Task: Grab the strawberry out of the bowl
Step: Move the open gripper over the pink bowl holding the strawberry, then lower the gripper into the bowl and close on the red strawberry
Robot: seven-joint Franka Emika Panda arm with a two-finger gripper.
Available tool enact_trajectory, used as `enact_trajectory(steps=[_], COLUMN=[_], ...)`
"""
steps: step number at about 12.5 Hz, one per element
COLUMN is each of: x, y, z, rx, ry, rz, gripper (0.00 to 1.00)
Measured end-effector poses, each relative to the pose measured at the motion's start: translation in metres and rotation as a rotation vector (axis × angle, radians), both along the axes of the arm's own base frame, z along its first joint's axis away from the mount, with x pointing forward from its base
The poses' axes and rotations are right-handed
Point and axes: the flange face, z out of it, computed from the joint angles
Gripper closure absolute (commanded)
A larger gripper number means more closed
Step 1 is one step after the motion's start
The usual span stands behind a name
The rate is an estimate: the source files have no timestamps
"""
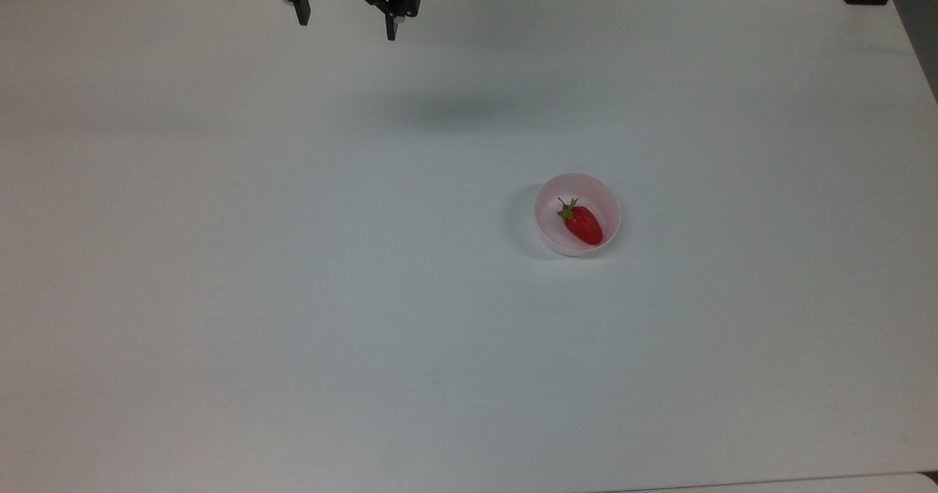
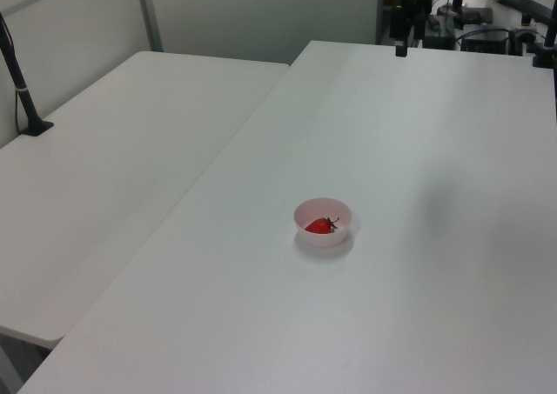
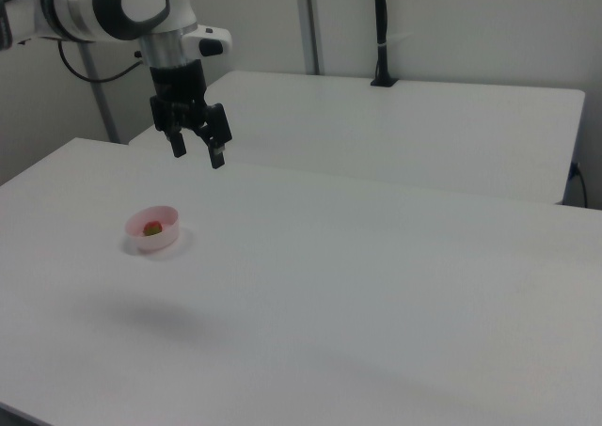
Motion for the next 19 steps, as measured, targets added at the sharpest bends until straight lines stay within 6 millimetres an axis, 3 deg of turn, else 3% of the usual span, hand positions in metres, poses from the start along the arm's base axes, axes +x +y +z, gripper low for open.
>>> enact_trajectory(steps=[3,7,9,13,15,19], x=[0.008,0.029,0.038,0.051,0.056,0.066], y=[0.022,0.092,0.144,0.200,0.220,0.261], z=[-0.016,-0.051,-0.077,-0.134,-0.155,-0.193], rx=[0.009,0.016,0.022,0.029,0.039,0.067], ry=[0.008,-0.027,-0.048,-0.046,-0.068,-0.128], rz=[0.038,0.105,0.112,0.117,0.132,0.143], gripper=[0.00,0.00,0.00,0.00,0.15,0.22])
